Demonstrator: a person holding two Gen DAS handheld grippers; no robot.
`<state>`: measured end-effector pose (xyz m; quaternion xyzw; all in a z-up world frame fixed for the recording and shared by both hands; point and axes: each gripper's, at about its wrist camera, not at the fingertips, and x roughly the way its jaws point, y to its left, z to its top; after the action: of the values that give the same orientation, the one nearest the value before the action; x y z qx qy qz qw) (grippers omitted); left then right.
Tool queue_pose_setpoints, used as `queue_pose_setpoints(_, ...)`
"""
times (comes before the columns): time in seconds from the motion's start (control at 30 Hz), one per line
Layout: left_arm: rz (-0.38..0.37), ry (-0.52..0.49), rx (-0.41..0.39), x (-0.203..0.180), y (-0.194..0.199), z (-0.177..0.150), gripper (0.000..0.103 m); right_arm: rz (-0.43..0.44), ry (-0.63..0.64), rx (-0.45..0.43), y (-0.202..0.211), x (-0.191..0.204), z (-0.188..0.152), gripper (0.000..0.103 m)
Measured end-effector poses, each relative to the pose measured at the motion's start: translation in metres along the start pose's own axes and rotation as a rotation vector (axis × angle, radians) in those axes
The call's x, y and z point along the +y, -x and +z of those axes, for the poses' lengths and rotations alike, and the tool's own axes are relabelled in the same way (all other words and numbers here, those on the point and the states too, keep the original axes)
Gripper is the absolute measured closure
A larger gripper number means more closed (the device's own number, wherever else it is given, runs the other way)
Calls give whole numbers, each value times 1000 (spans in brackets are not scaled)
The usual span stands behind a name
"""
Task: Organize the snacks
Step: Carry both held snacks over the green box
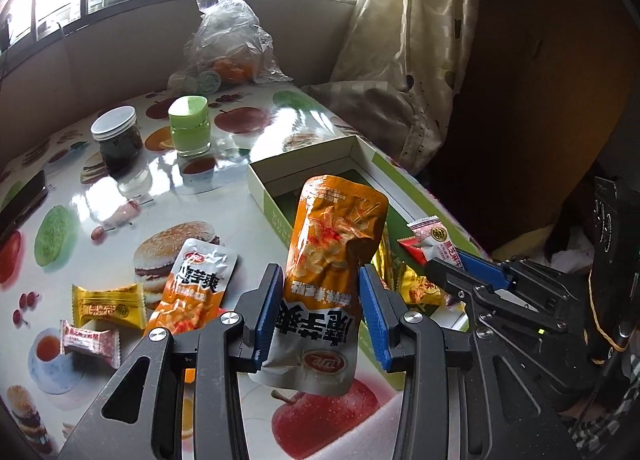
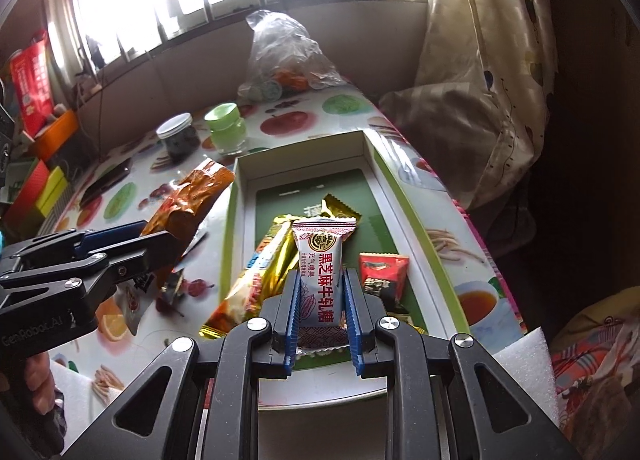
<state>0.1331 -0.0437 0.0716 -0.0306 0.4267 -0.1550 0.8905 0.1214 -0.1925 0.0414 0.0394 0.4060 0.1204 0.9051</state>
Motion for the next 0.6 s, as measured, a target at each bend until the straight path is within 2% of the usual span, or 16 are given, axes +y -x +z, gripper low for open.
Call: queue_pose_setpoints(0.6, -39, 10, 77, -20, -38, 7, 62, -49, -17, 44, -24, -26, -3, 83)
